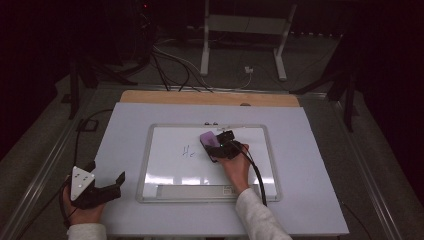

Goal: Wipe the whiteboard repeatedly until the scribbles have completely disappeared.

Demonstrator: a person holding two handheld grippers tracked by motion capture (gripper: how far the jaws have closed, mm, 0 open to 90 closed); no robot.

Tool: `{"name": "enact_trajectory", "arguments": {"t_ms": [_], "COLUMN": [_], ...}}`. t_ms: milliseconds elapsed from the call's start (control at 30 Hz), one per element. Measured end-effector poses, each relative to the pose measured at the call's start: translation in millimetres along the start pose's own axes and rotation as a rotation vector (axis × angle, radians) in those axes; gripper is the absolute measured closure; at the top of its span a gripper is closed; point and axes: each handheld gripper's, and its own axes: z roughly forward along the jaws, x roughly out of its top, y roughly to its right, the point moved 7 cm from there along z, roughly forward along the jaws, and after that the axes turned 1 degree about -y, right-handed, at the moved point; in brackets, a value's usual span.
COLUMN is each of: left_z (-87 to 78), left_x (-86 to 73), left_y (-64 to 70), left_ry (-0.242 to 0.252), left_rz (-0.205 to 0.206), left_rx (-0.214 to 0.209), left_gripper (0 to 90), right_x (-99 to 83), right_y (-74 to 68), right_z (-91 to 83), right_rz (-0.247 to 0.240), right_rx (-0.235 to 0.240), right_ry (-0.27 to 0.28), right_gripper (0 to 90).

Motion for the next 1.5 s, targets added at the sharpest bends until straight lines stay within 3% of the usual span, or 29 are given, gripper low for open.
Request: {"name": "enact_trajectory", "arguments": {"t_ms": [100, 167, 233, 367, 467, 533, 733, 833, 900, 967, 1100, 1167, 1233, 1500], "left_z": [-0.3, -0.7, -1.3, -1.2, -0.4, -0.2, -0.4, -0.4, -0.6, -1.0, -1.3, -1.0, -0.5, -0.3], "left_x": [-0.2, -0.1, 0.2, -0.1, -0.3, -0.1, 0.1, 0.0, 0.1, 0.3, 0.1, 0.1, -0.2, -0.1], "left_y": [-0.2, -0.5, -0.6, -1.3, -1.0, -0.3, 0.1, 0.2, 0.2, -0.2, -0.9, -1.0, -1.0, 0.3], "left_ry": [0.0, 0.0, 0.004, 0.003, 0.0, 0.0, 0.001, 0.0, 0.001, 0.002, 0.003, 0.004, 0.001, 0.0], "left_rz": [-0.001, 0.0, -0.003, -0.006, -0.002, 0.0, 0.0, 0.0, 0.001, -0.001, -0.003, -0.003, -0.002, 0.0], "left_rx": [0.001, 0.001, 0.002, 0.002, 0.002, 0.001, 0.0, 0.0, 0.001, 0.001, 0.002, 0.001, 0.002, 0.0], "left_gripper": [1.3, 1.3, 1.3, 1.3, 1.3, 1.3, 1.3, 1.3, 1.3, 1.3, 1.3, 1.3, 1.3, 1.3], "right_x": [-3.1, -3.3, -1.8, 1.4, 1.4, 0.1, -7.0, -10.1, -10.1, -8.0, -2.2, -0.7, -1.1, -9.4], "right_y": [-15.7, -16.6, -9.7, 14.1, 16.0, 7.2, -36.6, -49.0, -49.3, -43.6, -20.8, -13.6, -15.6, -51.9], "right_z": [1.5, 1.3, 0.6, -2.6, -3.3, -1.2, 4.5, 4.7, 4.5, 4.7, 4.1, 3.5, 3.7, 5.8], "right_rz": [-0.068, -0.081, -0.067, 0.013, 0.02, 0.006, -0.132, -0.176, -0.177, -0.173, -0.087, -0.053, -0.063, -0.185], "right_rx": [0.06, 0.065, 0.029, -0.058, -0.069, -0.022, 0.105, 0.151, 0.16, 0.122, 0.034, 0.012, 0.009, 0.148], "right_ry": [-0.014, -0.019, -0.011, 0.007, 0.009, 0.006, -0.015, -0.031, -0.037, -0.027, -0.009, -0.006, -0.003, -0.038], "right_gripper": [40.9, 41.0, 40.9, 40.9, 40.9, 40.9, 40.9, 40.9, 41.0, 41.0, 41.0, 41.0, 41.0, 40.9]}}
